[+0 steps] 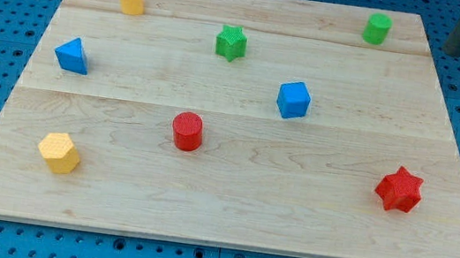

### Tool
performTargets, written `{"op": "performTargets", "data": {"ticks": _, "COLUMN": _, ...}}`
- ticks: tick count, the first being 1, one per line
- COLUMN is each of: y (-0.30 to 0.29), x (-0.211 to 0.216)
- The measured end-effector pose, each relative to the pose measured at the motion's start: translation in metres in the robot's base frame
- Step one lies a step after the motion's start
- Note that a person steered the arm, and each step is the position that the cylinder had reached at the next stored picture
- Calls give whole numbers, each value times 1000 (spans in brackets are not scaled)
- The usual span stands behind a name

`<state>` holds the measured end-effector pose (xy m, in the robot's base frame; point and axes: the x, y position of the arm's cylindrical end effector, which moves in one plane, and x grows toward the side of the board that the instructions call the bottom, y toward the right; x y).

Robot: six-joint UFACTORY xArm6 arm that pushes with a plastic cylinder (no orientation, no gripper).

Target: Place the green circle diagonally to red circle

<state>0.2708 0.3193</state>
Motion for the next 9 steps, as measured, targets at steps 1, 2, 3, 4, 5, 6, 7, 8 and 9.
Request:
{"op": "performTargets", "data": {"ticks": 1, "y": -1, "x": -4}}
{"op": "performTargets", "data": {"ticks": 2, "y": -1, "x": -38}}
{"op": "performTargets", "data": {"ticks": 3, "y": -44, "x": -37}}
{"op": "performTargets", "data": {"ticks": 4, "y": -121, "x": -37}}
{"op": "performTargets", "data": {"ticks": 5, "y": -178, "x": -10}}
{"op": "performTargets", "data": {"ticks": 6, "y": -218, "x": -5}}
{"op": "performTargets", "data": {"ticks": 7, "y": -218, "x": -17}}
{"op": "performTargets", "data": {"ticks": 8, "y": -214, "x": -26}}
{"op": "performTargets", "data": {"ticks": 9, "y": -222, "x": -59}}
